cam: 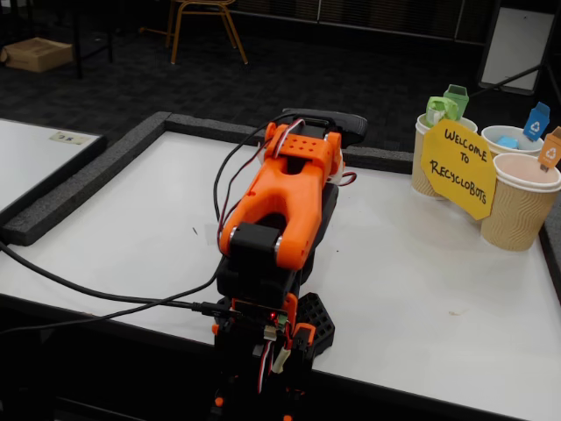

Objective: Sort rubbish by color.

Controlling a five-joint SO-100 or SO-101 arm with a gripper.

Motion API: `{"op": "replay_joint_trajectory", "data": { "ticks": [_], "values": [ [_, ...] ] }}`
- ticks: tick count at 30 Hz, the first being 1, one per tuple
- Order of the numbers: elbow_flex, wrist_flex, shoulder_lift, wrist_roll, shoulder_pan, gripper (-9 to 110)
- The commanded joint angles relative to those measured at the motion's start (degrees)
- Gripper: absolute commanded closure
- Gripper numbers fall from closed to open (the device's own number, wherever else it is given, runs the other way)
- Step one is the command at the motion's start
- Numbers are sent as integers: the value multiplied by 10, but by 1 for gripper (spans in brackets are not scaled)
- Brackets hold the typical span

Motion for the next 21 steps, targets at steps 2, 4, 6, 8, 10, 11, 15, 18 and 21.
{"op": "replay_joint_trajectory", "data": {
  "ticks": [2,4,6,8,10,11,15,18,21],
  "values": [
    [-37,1,20,18,-16,101],
    [-37,1,20,15,-23,101],
    [-37,1,20,17,-11,101],
    [-37,-1,20,17,11,101],
    [-37,-1,20,17,18,101],
    [-37,-1,20,17,17,101],
    [-37,-1,20,17,16,101],
    [-37,-1,20,17,16,101],
    [-37,-1,20,17,16,101]
  ]
}}
